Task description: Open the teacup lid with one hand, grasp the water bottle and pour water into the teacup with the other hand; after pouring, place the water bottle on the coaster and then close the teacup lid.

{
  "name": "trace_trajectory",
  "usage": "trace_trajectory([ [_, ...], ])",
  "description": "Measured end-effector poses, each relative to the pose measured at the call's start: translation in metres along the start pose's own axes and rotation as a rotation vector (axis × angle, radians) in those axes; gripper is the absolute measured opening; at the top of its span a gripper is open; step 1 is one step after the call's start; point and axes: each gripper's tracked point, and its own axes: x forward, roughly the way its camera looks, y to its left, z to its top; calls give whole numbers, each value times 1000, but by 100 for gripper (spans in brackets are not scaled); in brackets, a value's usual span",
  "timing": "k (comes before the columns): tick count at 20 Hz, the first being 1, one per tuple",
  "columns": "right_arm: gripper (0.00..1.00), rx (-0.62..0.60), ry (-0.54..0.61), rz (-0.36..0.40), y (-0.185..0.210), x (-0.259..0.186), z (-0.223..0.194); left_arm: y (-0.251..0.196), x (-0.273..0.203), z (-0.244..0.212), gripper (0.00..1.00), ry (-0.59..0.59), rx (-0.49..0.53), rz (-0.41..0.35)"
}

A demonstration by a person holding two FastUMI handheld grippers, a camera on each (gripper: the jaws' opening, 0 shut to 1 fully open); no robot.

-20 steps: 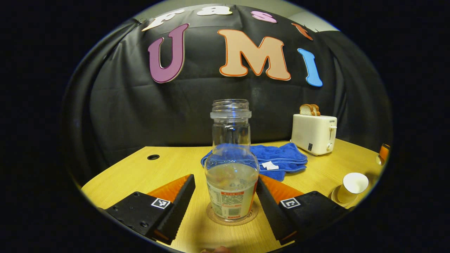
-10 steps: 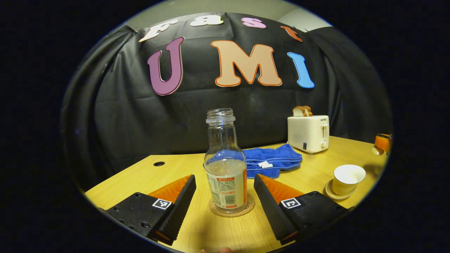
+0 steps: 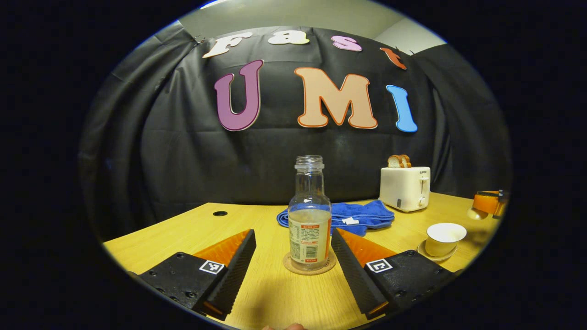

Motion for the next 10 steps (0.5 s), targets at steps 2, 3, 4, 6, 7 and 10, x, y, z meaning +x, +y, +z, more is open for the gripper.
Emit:
trace_trajectory([
  [2, 32, 3, 4, 65, 16, 7, -1, 3, -1, -1, 96, 1, 1, 5],
  [3, 32, 4, 5, 94, 23, 10, -1, 3, -1, -2, 96, 0, -1, 6],
  [4, 32, 5, 8, 120, 30, 13, -2, 3, -2, -1, 96, 2, 1, 7],
  [6, 32, 5, 12, 163, 42, 18, -3, 4, -2, -1, 99, 2, 0, 10],
  [7, 32, 6, 12, 187, 50, 21, -3, 4, -2, -2, 99, 1, -1, 9],
  [10, 32, 5, 30, 224, 65, 29, -7, 4, -3, -2, 96, 2, 0, 5],
])
